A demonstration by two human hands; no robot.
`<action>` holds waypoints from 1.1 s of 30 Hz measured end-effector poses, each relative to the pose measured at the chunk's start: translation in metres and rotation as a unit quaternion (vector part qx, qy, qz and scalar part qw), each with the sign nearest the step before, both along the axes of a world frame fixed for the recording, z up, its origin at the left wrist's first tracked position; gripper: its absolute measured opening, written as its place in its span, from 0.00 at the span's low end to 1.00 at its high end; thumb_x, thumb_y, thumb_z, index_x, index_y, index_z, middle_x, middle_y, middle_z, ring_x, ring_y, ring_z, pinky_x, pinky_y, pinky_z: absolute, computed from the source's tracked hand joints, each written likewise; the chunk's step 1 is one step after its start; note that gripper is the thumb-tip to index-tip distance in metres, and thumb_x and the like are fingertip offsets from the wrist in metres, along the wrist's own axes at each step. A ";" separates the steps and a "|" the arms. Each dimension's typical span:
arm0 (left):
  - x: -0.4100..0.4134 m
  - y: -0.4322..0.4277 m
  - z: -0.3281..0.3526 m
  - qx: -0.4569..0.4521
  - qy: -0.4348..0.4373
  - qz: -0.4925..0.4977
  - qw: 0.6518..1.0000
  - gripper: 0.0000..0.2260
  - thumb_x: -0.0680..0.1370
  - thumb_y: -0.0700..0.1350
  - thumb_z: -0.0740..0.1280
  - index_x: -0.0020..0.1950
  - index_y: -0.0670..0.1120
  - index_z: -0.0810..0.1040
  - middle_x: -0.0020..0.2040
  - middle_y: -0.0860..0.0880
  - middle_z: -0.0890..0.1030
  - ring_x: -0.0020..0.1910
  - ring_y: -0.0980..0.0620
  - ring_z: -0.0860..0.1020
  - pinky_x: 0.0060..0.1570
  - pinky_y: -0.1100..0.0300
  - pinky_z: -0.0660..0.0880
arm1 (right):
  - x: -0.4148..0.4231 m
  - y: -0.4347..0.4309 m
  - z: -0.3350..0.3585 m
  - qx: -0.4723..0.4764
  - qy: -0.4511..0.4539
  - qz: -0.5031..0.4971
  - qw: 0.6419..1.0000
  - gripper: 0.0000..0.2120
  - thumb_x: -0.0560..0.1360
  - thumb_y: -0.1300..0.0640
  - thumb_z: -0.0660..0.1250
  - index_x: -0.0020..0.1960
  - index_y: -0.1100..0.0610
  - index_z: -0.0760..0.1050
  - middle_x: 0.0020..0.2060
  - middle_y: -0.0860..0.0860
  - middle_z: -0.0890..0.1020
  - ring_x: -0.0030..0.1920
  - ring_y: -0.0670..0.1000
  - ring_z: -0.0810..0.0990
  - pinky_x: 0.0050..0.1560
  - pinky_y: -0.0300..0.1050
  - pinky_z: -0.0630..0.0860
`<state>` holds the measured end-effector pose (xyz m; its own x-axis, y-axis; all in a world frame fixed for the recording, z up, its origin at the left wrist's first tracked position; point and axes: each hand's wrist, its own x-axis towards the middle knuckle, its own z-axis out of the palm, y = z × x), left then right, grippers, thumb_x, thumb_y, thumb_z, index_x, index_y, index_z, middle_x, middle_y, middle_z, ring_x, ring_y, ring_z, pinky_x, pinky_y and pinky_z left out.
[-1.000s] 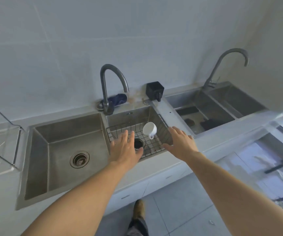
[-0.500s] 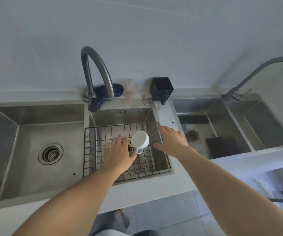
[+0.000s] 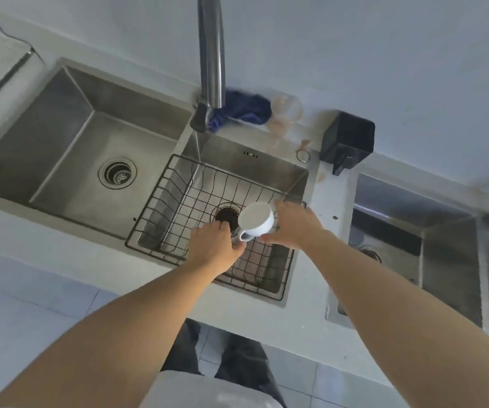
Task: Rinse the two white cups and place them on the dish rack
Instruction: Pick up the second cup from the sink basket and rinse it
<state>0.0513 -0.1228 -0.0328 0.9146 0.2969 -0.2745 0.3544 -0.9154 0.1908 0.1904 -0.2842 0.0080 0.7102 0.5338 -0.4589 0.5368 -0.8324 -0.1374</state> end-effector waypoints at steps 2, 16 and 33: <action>0.002 -0.013 -0.004 -0.011 0.003 0.040 0.999 0.23 0.75 0.66 0.57 0.49 0.47 0.75 0.43 0.51 0.79 0.44 0.48 0.79 0.47 0.50 0.72 | 0.007 -0.004 -0.005 0.007 -0.004 0.021 1.000 0.41 0.61 0.33 0.75 0.67 0.51 0.69 0.56 0.49 0.81 0.57 0.54 0.78 0.61 0.54 0.74; 0.020 -0.030 -0.027 -0.127 0.054 0.160 0.977 0.11 0.81 0.53 0.60 0.48 0.48 0.77 0.40 0.51 0.80 0.41 0.49 0.78 0.52 0.48 0.68 | 0.027 0.010 -0.033 -0.010 0.020 0.073 0.997 0.42 0.59 0.26 0.68 0.64 0.51 0.71 0.46 0.46 0.77 0.51 0.53 0.79 0.60 0.54 0.72; 0.018 -0.030 0.010 -0.126 0.004 0.191 0.973 0.07 0.81 0.47 0.62 0.46 0.48 0.77 0.36 0.51 0.77 0.37 0.49 0.76 0.49 0.50 0.72 | 0.024 0.016 -0.019 0.060 0.043 0.027 0.997 0.36 0.61 0.30 0.70 0.62 0.49 0.70 0.48 0.46 0.80 0.52 0.52 0.78 0.56 0.52 0.65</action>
<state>0.0692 -0.1530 -0.0225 0.7485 0.5372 -0.3888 0.6619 -0.6413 0.3881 0.2145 -0.2684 -0.0107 0.6405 0.6245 -0.4470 0.5619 -0.7778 -0.2815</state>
